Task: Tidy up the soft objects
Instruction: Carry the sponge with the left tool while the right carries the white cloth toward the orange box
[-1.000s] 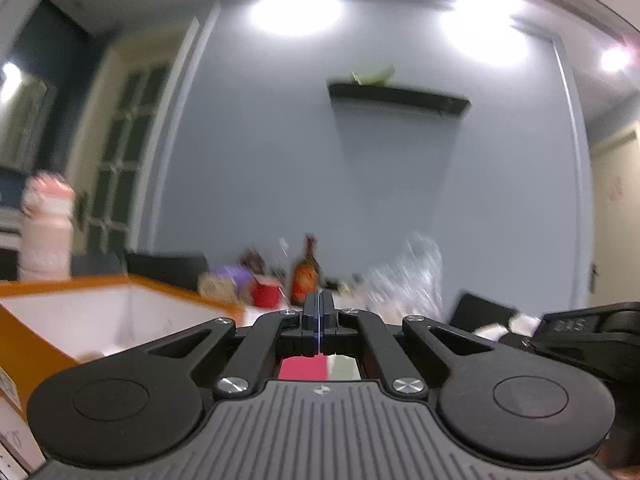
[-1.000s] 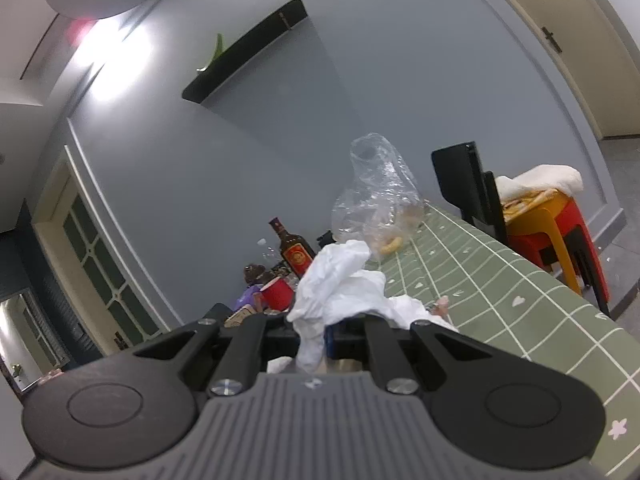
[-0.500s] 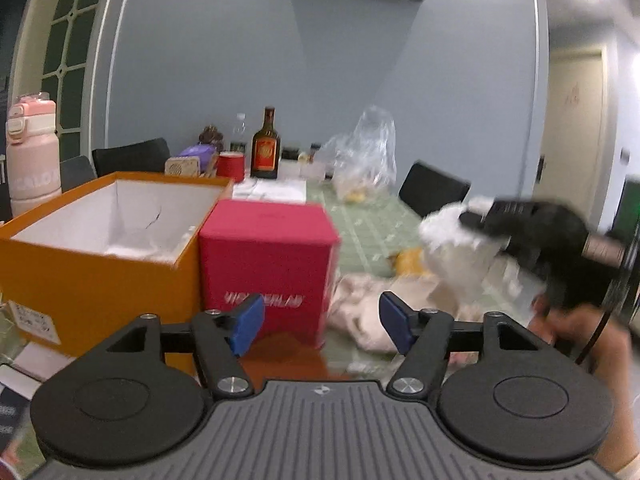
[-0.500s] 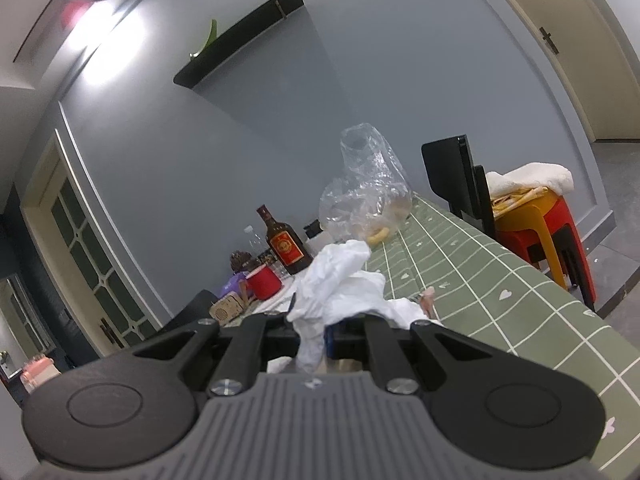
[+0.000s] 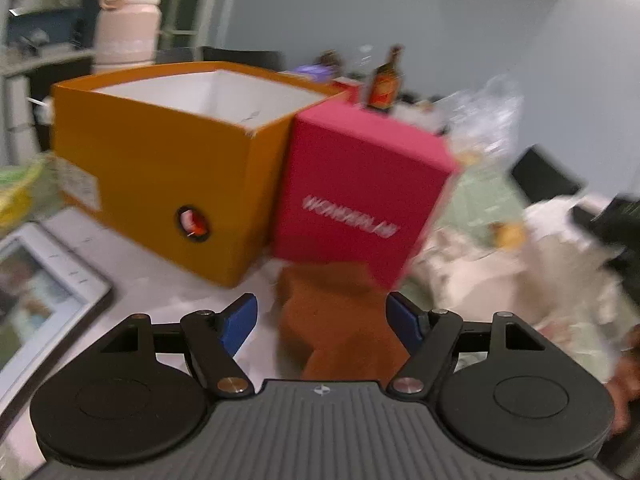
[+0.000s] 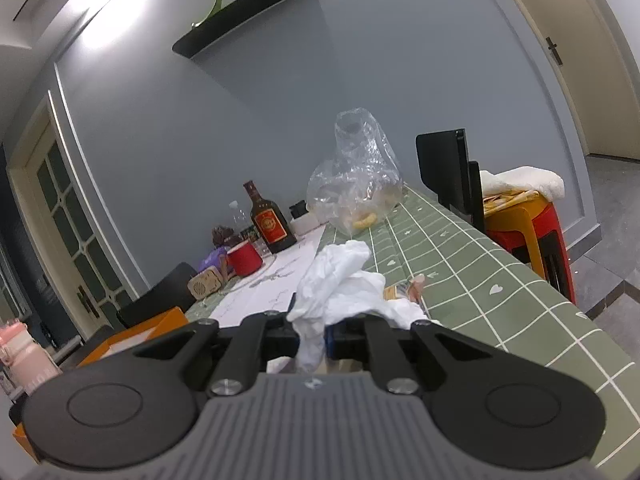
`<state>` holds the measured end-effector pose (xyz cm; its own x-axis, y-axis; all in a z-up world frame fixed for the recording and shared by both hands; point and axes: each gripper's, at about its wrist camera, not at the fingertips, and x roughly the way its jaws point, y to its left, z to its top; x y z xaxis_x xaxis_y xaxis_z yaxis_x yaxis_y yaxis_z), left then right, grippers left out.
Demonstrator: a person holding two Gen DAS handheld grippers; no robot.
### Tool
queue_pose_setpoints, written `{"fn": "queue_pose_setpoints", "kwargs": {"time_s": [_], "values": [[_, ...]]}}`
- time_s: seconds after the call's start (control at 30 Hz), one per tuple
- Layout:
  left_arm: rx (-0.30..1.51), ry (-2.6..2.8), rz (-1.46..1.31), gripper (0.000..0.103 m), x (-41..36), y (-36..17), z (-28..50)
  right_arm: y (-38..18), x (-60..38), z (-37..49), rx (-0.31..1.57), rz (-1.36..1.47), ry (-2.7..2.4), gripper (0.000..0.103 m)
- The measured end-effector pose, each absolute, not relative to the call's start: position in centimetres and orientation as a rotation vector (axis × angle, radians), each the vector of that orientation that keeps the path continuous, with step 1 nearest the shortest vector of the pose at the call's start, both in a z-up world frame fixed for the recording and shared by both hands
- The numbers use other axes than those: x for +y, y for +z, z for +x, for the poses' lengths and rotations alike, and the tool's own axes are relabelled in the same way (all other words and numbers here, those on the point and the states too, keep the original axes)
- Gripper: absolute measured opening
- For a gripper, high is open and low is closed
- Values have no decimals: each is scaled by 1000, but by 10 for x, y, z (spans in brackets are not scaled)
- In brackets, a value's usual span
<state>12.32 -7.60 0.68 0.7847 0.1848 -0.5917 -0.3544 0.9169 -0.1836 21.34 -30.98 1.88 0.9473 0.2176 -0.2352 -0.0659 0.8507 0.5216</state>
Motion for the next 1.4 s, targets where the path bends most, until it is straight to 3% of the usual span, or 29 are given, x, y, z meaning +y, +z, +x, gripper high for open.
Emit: {"fn": "queue_pose_setpoints", "kwargs": {"time_s": [0.17,0.33,0.7,0.77,0.8,1.0,1.13,1.4], "values": [[594,403,-254,91,-100,3,123,16,-313,215,307,555,151,9],[536,485,-176,103,-122,-4,128,13,-316,216,316,581,155,9],[548,485,-224,103,-111,-10,137,12,-318,217,315,601,150,9],[533,409,-246,84,-108,-10,133,11,-319,217,317,602,148,9],[526,357,-244,63,-108,-9,130,11,-319,217,319,604,147,9],[509,294,-143,50,-114,-5,125,10,-321,217,316,623,141,9],[463,282,-166,28,-107,4,113,11,-322,214,302,623,143,9],[469,204,-197,18,-95,15,115,9,-321,212,296,622,147,9]]}}
